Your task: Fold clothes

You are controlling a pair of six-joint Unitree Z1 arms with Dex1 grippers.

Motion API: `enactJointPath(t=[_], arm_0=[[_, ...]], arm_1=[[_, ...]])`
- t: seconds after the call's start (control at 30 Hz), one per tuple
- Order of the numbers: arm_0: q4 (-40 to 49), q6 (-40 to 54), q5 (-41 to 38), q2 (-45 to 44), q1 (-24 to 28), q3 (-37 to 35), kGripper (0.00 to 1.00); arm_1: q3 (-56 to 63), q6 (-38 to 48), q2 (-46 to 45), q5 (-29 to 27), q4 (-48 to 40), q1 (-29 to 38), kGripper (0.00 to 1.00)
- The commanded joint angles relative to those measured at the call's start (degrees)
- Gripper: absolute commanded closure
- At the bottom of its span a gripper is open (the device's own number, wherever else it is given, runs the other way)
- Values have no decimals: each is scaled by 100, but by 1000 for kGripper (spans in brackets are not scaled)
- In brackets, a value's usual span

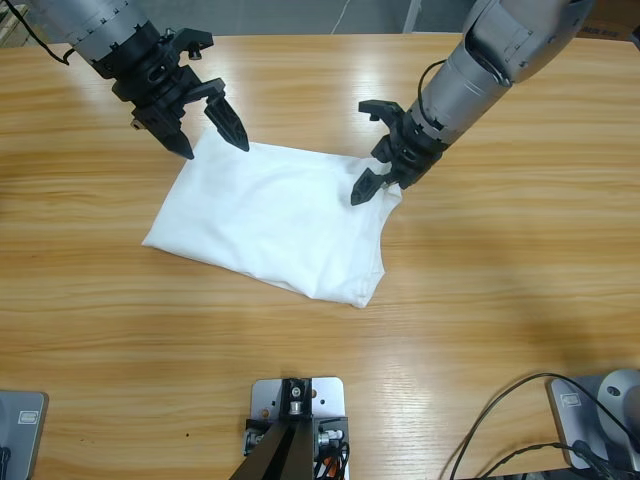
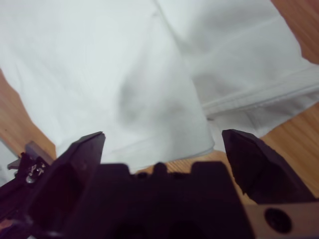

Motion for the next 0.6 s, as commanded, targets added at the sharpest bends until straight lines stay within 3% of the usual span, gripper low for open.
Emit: enactJointPath(t=[0.03,0.07,0.17,0.6], arm_0=[[-57,24,-1,-96,55,245,50],[-57,20,-1,-96,52,250,50],[-57,20,1,-87,54,261,50],[-73,25,16,-70,54,349,55]], arm_1=[[-90,-65,433,-104,78,-53,157],[-97,-65,447,-115,78,-53,328],[-167,-65,494,-294,194,-71,992],[-405,-178,487,-584,577,-71,1000]])
